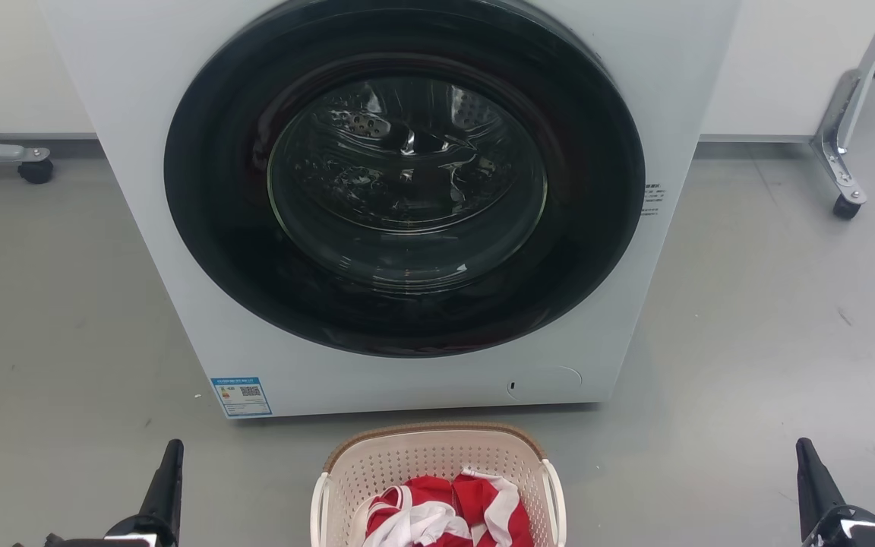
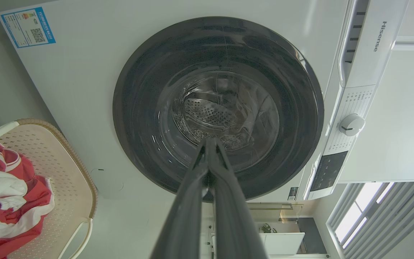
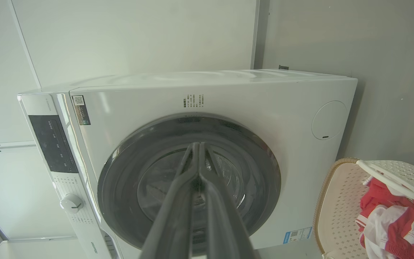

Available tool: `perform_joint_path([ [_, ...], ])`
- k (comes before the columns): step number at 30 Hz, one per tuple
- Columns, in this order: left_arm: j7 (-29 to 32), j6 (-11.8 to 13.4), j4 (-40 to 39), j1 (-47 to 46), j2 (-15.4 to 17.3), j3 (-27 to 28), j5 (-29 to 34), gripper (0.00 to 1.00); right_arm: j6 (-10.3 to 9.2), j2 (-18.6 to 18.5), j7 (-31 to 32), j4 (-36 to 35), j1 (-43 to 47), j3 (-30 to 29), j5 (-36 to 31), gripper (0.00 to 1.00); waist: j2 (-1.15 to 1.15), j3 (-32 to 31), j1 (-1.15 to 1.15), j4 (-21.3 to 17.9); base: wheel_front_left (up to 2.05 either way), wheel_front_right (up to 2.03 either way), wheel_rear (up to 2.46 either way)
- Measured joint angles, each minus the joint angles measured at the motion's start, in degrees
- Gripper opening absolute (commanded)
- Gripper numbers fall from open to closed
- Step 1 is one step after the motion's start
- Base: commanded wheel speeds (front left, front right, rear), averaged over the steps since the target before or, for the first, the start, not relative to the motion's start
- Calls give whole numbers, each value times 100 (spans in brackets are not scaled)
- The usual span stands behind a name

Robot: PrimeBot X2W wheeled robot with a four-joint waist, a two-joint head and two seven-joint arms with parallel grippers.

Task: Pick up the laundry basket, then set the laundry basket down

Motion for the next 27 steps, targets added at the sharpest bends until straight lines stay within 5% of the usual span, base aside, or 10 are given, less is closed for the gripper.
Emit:
perform_joint_path([
  [27, 0, 0, 0, 0, -1, 0, 5, 0, 0, 2, 1, 0, 0, -3, -1, 0, 0, 0, 0, 0, 0, 0, 0],
])
